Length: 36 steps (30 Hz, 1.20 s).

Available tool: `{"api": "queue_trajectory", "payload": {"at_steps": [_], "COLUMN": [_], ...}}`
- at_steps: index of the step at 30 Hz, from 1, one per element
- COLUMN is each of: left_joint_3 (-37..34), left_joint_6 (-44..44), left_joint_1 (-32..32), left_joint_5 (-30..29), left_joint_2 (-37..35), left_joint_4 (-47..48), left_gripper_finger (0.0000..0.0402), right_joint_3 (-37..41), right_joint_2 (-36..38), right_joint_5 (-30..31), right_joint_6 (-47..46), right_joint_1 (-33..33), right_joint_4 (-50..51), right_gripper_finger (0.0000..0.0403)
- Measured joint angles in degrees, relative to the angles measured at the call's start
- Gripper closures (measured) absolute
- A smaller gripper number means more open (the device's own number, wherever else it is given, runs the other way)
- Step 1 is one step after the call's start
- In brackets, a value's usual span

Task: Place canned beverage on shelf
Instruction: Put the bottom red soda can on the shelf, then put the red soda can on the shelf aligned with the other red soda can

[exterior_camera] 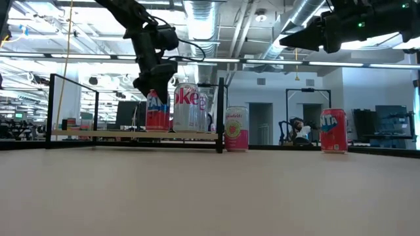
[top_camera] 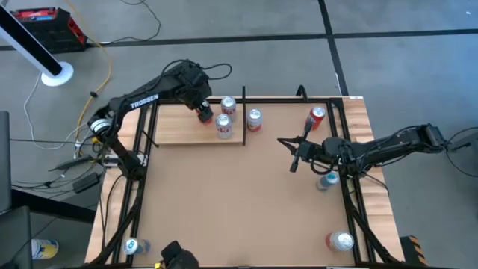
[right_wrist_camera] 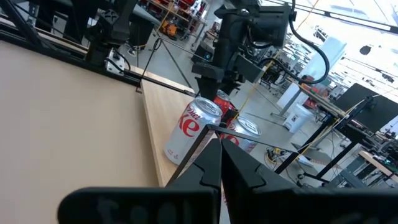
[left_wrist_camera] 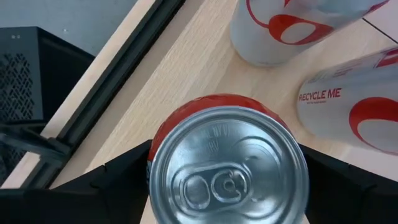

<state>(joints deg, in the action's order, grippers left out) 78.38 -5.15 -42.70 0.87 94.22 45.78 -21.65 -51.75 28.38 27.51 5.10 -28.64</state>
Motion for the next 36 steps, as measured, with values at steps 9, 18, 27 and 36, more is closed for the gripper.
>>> {"api": "queue_trajectory", "payload": {"at_steps": [9, 18, 27, 36], "left_joint_3": [3.74, 18.15, 23.31, -11.12], "left_joint_6": [0.49, 0.31, 3.38, 5.66], "left_joint_1": [0.04, 1.83, 4.92, 24.54], "left_joint_5": [-1.34, -2.25, 0.81, -20.31], "left_joint_2": [-1.89, -1.91, -8.65, -31.17], "left_joint_4": [3.39, 16.07, 28.12, -11.79], "left_gripper_finger": [0.0077, 0.0076, 0.0076, 0.0081], "right_joint_3": [0.00, 0.00, 0.00, 0.00], "right_joint_2": [0.00, 0.00, 0.00, 0.02], "right_joint_5": [0.00, 0.00, 0.00, 0.10], "right_joint_6": [-0.02, -0.22, -3.93, -8.39], "right_joint_1": [0.00, 0.00, 0.00, 0.02], "right_joint_4": [-0.01, -0.02, 2.08, 2.83], "right_gripper_finger": [0.0374, 0.0374, 0.0374, 0.0374]}}
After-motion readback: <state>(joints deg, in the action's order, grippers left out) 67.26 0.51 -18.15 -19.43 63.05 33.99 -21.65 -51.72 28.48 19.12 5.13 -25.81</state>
